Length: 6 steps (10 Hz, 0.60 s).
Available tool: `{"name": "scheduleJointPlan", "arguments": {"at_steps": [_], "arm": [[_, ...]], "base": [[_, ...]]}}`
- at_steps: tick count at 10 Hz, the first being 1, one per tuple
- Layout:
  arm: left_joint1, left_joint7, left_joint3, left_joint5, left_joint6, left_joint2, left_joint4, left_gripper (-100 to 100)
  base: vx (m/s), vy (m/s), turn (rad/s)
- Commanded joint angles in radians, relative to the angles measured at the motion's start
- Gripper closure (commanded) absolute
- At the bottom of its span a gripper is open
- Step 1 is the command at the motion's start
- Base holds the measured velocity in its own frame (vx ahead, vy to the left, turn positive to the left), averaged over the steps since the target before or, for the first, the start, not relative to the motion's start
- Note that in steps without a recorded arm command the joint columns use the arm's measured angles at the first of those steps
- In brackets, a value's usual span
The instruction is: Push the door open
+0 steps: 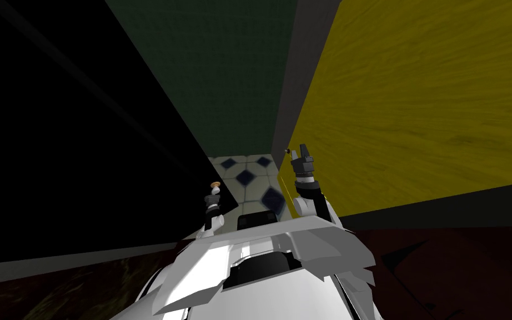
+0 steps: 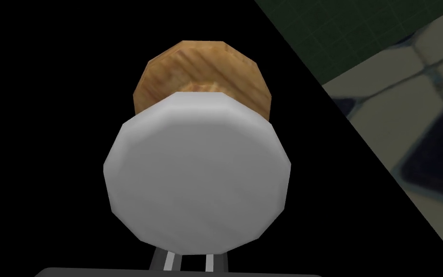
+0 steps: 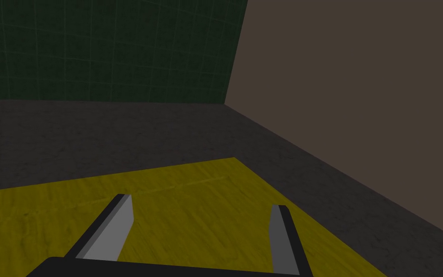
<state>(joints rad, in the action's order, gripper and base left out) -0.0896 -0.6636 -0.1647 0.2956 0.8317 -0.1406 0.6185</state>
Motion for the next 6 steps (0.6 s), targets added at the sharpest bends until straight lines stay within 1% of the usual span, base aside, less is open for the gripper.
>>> {"name": "scheduleJointPlan", "arguments": {"at_steps": [1,2,3,4,5,6], "arm": [[0.008,-0.015,-0.001,-0.001,0.003,0.012,0.050,100],[0.009,-0.056,-0.008,0.002,0.000,0.017,0.060,100],[0.009,-0.056,-0.008,0.002,0.000,0.017,0.060,100],[0.009,-0.080,-0.006,0.019,-0.010,0.021,0.022,-100],[0.008,-0.110,-0.003,0.032,-0.009,0.026,0.028,-100],[0.008,-0.127,-0.001,0.040,-0.009,0.029,0.031,-100]], "base": [[0.030,0.005,-0.006],[0.040,0.005,0.006],[0.028,0.000,-0.004],[-0.036,0.025,-0.009],[-0.098,0.022,-0.056],[-0.113,-0.014,-0.103]]}}
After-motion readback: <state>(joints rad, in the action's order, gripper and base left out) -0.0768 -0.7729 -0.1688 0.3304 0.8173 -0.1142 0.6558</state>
